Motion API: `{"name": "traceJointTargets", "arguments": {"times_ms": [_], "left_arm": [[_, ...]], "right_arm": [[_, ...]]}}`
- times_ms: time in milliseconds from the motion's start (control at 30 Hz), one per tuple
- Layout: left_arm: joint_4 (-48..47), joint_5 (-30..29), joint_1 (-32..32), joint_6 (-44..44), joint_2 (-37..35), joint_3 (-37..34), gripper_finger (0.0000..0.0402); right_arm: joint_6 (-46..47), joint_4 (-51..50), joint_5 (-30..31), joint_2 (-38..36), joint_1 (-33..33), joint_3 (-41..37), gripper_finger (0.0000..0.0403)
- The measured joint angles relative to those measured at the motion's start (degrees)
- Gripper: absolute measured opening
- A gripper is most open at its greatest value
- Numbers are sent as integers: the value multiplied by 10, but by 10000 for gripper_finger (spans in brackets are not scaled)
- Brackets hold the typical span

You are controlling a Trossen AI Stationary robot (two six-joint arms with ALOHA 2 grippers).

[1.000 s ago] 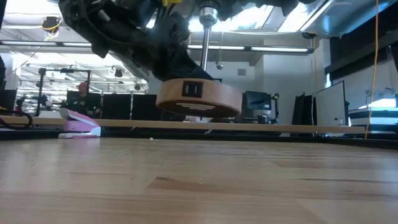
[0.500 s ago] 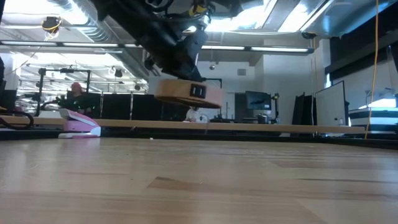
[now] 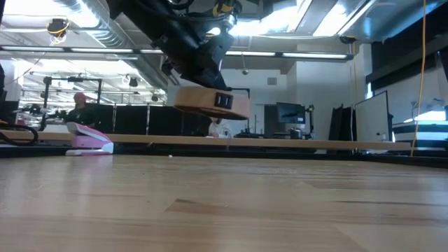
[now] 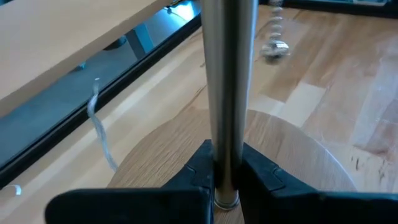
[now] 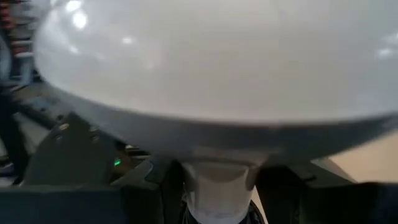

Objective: Screw lightbulb
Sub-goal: Insert the white lightbulb into the lamp

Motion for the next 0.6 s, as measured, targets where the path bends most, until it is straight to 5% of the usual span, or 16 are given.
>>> {"name": "traceJointTargets", "arguments": {"times_ms": [333,600], "left_arm": [[-11,13,0,2,0,-1,27],[-10,15,1,1,-3,-1,27]], "right_arm": [[-37,2,-85,0,0,-1,161],[-48,-12,-94,2,0,-4,215]]}}
